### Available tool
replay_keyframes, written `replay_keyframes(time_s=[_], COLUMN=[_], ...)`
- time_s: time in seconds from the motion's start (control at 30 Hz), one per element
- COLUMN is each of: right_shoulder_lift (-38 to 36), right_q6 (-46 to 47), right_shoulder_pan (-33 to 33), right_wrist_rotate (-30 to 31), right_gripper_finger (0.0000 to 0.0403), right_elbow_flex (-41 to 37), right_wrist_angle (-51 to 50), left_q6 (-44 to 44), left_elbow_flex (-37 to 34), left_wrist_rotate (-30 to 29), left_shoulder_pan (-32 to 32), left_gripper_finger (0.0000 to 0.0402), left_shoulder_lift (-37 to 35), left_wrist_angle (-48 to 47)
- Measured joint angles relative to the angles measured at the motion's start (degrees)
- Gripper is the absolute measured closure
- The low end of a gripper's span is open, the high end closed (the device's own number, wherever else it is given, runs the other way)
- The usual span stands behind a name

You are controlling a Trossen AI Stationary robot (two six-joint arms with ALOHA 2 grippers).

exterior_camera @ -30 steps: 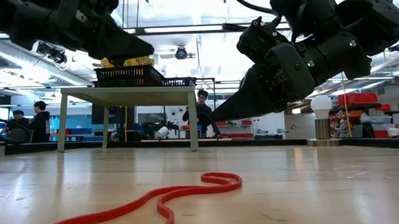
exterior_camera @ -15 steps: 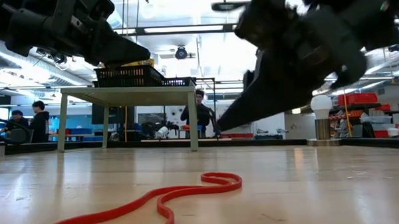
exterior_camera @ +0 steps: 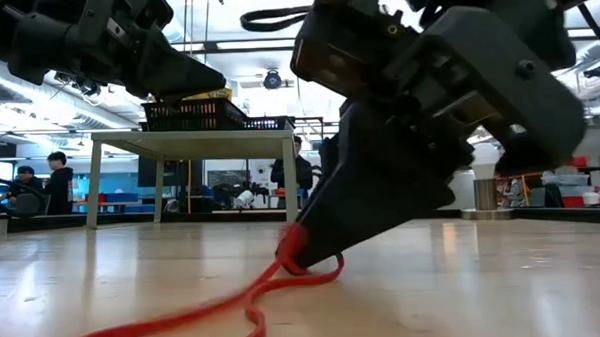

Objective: Pick & Place Office Desk Supplies
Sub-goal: Put the red rubber band into the top right black bin

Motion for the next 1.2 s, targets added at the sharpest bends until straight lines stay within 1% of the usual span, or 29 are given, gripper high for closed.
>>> replay_keyframes(time_s=[0.17, 0.23, 0.33, 0.4, 0.57, 0.63, 0.7, 0.77, 0.9, 1.0, 1.1, 1.2], right_shoulder_lift=[-0.7, -1.7, -3.2, -4.9, -10.6, -13.1, -16.1, -19.6, -27.0, -33.0, -37.7, -41.1], right_q6=[-3.8, -5.3, -5.8, -6.2, -7.4, -7.4, -7.4, -7.3, -7.3, -8.3, -11.4, -14.9], right_shoulder_pan=[0.0, 0.0, 0.0, 0.0, -0.2, -0.7, -1.5, -2.3, -5.1, -7.9, -11.0, -14.7], right_wrist_rotate=[-1.1, -1.6, -1.5, -0.2, 5.2, 7.7, 10.7, 14.0, 19.6, 21.9, 23.7, 24.5], right_gripper_finger=[0.0374, 0.0393, 0.0388, 0.0391, 0.0396, 0.0397, 0.0399, 0.0399, 0.0398, 0.0398, 0.0398, 0.0398], right_elbow_flex=[0.1, 0.0, -0.2, -0.4, -0.2, -0.3, -0.3, -0.3, -0.3, -0.3, -0.3, -0.2], right_wrist_angle=[-1.8, -3.3, -5.4, -7.5, -11.7, -14.5, -15.9, -18.3, -22.9, -24.5, -23.1, -19.5], left_q6=[-0.9, -0.9, -0.9, -0.9, -1.1, 0.7, 3.3, 3.6, 5.6, 6.2, 6.2, 5.0], left_elbow_flex=[0.0, 0.0, 0.0, 0.0, 0.0, 0.0, 0.0, 0.0, 0.0, 0.0, 0.0, 0.0], left_wrist_rotate=[0.0, 0.0, 0.0, 0.0, 0.0, -0.1, -1.3, -2.8, -3.2, -3.1, -3.1, -3.1], left_shoulder_pan=[0.0, 0.0, 0.0, 0.0, 0.0, -0.2, -0.4, -0.1, 0.1, 0.0, 0.0, 0.0], left_gripper_finger=[0.0347, 0.0347, 0.0347, 0.0347, 0.0347, 0.0347, 0.0349, 0.0352, 0.0361, 0.0366, 0.0369, 0.0369], left_shoulder_lift=[0.1, 0.1, 0.1, 0.1, 0.1, 0.1, 0.2, 0.2, 0.2, 0.3, 0.4, 0.7], left_wrist_angle=[-0.4, -0.5, -0.8, -1.1, -1.4, -1.4, -0.9, 1.2, 2.9, 2.6, 1.5, 0.3])
